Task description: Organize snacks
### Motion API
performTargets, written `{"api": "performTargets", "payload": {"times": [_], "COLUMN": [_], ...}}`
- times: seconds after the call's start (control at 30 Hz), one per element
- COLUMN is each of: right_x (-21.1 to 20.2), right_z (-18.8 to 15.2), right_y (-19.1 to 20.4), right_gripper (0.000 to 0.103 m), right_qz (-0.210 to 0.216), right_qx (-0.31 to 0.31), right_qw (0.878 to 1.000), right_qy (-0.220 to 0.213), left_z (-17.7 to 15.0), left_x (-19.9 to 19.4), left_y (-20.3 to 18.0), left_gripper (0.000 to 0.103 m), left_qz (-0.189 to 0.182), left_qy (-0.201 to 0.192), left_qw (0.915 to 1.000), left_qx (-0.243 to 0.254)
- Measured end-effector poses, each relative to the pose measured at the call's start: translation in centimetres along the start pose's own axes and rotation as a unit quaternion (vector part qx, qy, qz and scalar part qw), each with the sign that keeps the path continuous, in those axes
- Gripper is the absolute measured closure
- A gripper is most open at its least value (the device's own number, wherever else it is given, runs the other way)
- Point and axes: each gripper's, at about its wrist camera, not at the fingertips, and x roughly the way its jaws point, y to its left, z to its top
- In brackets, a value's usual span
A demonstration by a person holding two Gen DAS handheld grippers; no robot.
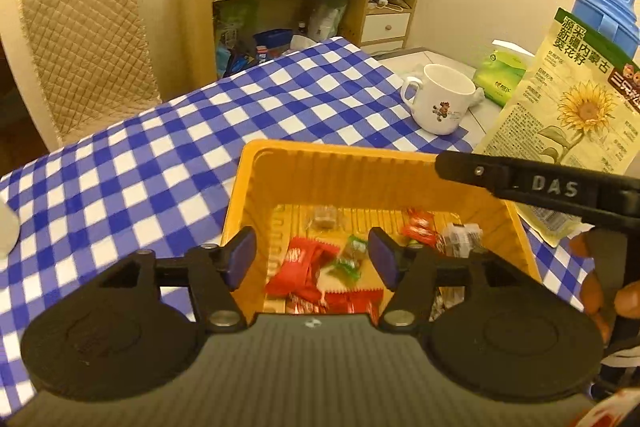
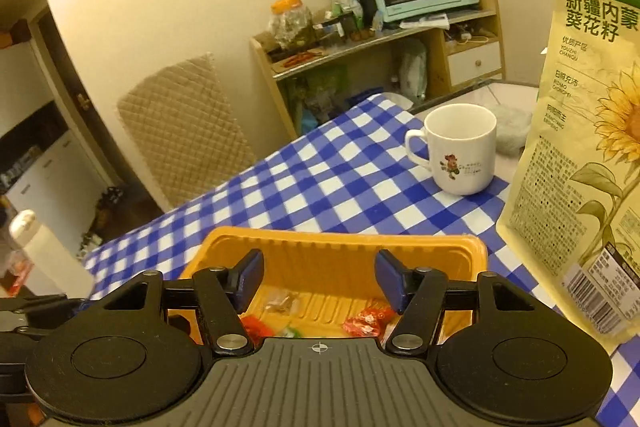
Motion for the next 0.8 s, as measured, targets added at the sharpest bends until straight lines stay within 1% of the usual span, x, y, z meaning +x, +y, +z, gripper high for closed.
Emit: {"api": "performTargets", "payload": {"times": [0.07,0.17,0.23,0.3,0.37,0.43,0.57,0.73,0.8], "right_x": [-1.4,-3.8,-5.6,-7.4,-9.0,-10.8,-13.9,-18.0,-19.1], "right_z": [-0.4,-1.4,-2.2,-3.2,-4.2,-5.3,-7.2,-9.7,-10.5], "right_y": [0.3,0.6,0.7,0.7,0.8,0.9,1.5,2.3,2.5], "right_gripper": [0.04,0.035,0.034,0.034,0.033,0.033,0.033,0.032,0.032], "right_qz": [0.0,-0.003,0.001,0.005,0.003,0.0,0.014,0.017,0.017], "right_qx": [-0.005,-0.014,-0.015,-0.014,-0.015,-0.019,-0.028,-0.036,-0.037], "right_qw": [1.0,1.0,1.0,1.0,1.0,1.0,0.999,0.999,0.998], "right_qy": [0.003,-0.002,-0.002,0.001,0.005,0.011,0.021,0.035,0.045], "left_z": [-0.7,-1.8,-2.7,-3.7,-4.7,-5.8,-8.3,-11.7,-13.0], "left_x": [-1.1,-3.1,-4.6,-6.1,-7.8,-9.5,-12.9,-17.2,-18.6], "left_y": [0.0,-0.2,-0.5,-0.9,-1.3,-1.8,-3.1,-5.5,-6.2], "left_gripper": [0.043,0.039,0.035,0.033,0.03,0.024,0.019,0.008,0.008], "left_qz": [-0.001,0.002,0.011,0.022,0.029,0.038,0.062,0.104,0.112], "left_qy": [0.001,0.001,-0.003,-0.01,-0.014,-0.017,-0.022,-0.039,-0.039], "left_qw": [0.9999,0.9998,0.9997,0.9995,0.9993,0.9988,0.9976,0.9939,0.9929], "left_qx": [-0.01,-0.022,-0.021,-0.019,-0.02,-0.023,-0.021,0.003,0.005]}}
